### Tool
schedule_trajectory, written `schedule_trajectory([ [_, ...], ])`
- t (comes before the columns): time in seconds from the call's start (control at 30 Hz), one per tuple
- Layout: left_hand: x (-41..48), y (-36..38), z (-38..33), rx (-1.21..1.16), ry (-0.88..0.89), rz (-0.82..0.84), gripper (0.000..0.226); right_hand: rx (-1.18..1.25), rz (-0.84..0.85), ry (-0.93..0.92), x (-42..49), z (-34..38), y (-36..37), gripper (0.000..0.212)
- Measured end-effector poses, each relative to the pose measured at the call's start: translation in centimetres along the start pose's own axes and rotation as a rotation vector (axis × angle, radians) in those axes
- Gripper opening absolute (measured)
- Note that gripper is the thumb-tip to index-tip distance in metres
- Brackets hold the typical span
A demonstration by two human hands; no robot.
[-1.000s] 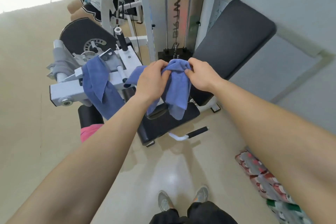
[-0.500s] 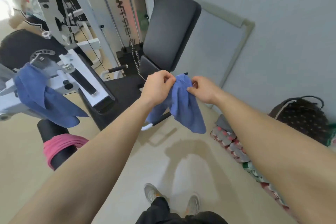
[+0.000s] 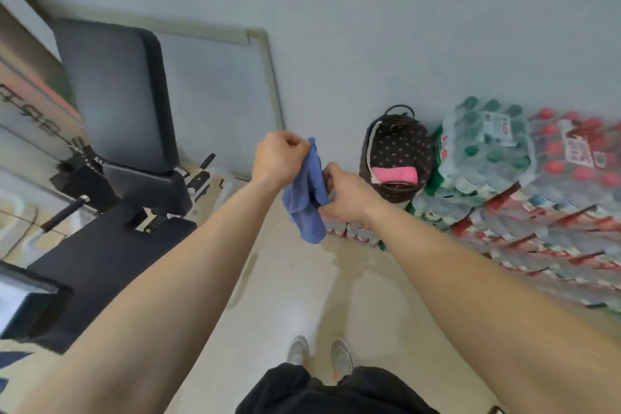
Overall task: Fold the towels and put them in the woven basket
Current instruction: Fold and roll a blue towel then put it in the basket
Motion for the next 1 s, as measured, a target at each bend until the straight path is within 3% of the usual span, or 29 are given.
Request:
schedule_trajectory([
  [0.13,1.3,2.3,-1.5,0.005,0.072,0.091,0.022,0.064,-0.142,0.091,-1.0,-3.0,-1.9,0.014],
  [0.3,3.1,3.8,-1.0,0.070,0.108,0.185,0.019,0.145,-0.245,0.185,-2.3,-4.2,-3.5,0.019],
  [0.5,2.8,8.0,-1.6,0.272,0.238,0.433,0.025,0.197,-0.424,0.297,-5.0,-5.4,-5.3,0.016],
  [0.7,-0.9,12.6,-4.8,0.059,0.466,0.593,0.010,0.272,-0.540,0.401,-7.9,-7.6,-6.6,0.011],
  [0.8,-3.3,15.0,-6.4,0.056,0.516,0.692,0.013,0.309,-0.592,0.423,-9.6,-9.2,-7.4,0.004],
  [1.0,-5.9,20.6,-9.8,0.088,0.662,0.785,0.013,0.401,-0.629,0.433,-13.1,-13.5,-9.5,0.011],
])
Point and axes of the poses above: each hand's wrist, its own x-axis towards the middle knuckle, its own y-axis out of the palm, z = x × y, the point moved 4 cm from there along x, towards the middle knuckle, and after that the axes turned 2 degrees about z, right-handed, at the moved point
